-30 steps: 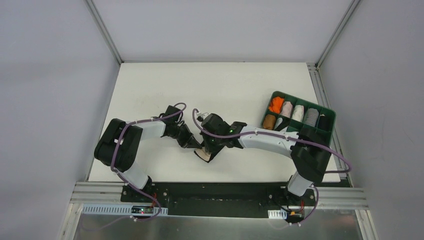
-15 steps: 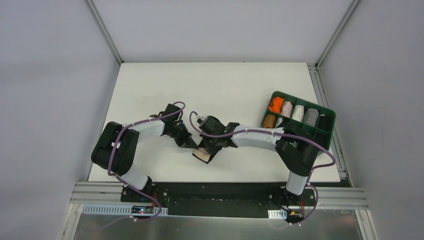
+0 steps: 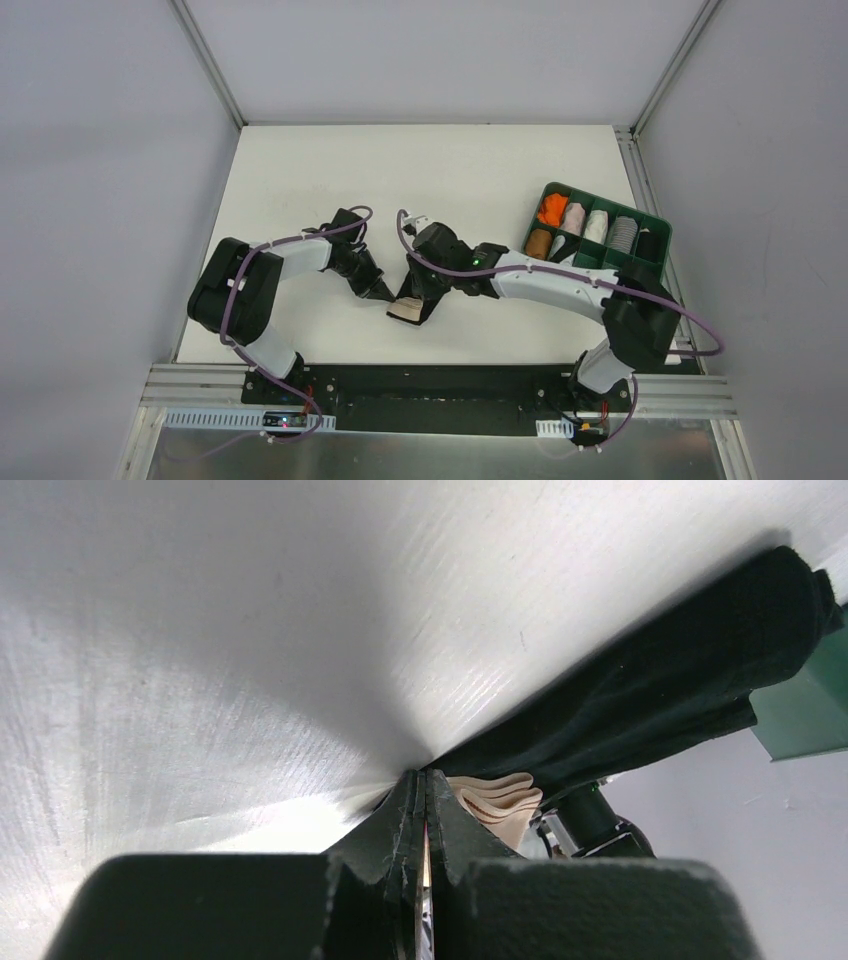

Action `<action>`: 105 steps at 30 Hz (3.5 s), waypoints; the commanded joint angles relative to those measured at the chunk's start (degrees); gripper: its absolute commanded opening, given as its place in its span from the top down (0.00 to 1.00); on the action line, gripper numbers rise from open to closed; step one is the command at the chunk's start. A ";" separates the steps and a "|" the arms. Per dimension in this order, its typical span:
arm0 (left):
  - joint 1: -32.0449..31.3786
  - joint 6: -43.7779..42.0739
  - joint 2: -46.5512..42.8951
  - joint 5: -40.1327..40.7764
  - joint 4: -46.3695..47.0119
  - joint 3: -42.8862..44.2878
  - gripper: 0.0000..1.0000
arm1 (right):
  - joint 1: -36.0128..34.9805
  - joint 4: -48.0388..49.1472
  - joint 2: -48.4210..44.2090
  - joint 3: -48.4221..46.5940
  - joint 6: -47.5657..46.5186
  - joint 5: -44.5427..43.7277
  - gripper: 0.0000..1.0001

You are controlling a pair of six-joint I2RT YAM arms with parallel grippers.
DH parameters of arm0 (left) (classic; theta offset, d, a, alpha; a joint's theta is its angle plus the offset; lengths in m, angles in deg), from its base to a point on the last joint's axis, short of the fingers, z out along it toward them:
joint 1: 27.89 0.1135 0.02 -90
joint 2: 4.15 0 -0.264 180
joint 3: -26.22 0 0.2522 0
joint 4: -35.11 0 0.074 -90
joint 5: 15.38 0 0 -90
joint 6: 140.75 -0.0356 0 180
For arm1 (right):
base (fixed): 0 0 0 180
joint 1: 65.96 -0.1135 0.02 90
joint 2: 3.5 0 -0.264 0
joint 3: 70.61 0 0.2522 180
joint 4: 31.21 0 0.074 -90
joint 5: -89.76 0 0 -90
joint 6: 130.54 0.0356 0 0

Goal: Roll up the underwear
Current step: Roll the underwear to the center of the board.

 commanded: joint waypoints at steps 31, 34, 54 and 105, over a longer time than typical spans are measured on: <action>-0.28 -3.82 -11.77 6.51 -14.85 6.89 0.85 | -2.46 7.84 9.30 6.10 1.84 4.72 0.91; -0.30 -3.52 -15.07 7.48 -17.23 7.47 0.78 | -2.19 8.16 9.08 6.37 2.62 5.56 0.91; -4.12 4.99 -23.05 10.87 -8.30 -6.87 0.55 | 0.44 10.43 8.81 6.65 5.68 10.33 0.93; -5.43 3.49 -8.55 11.66 -9.98 -2.46 1.00 | -18.12 12.60 -0.37 6.35 -26.29 -19.94 0.36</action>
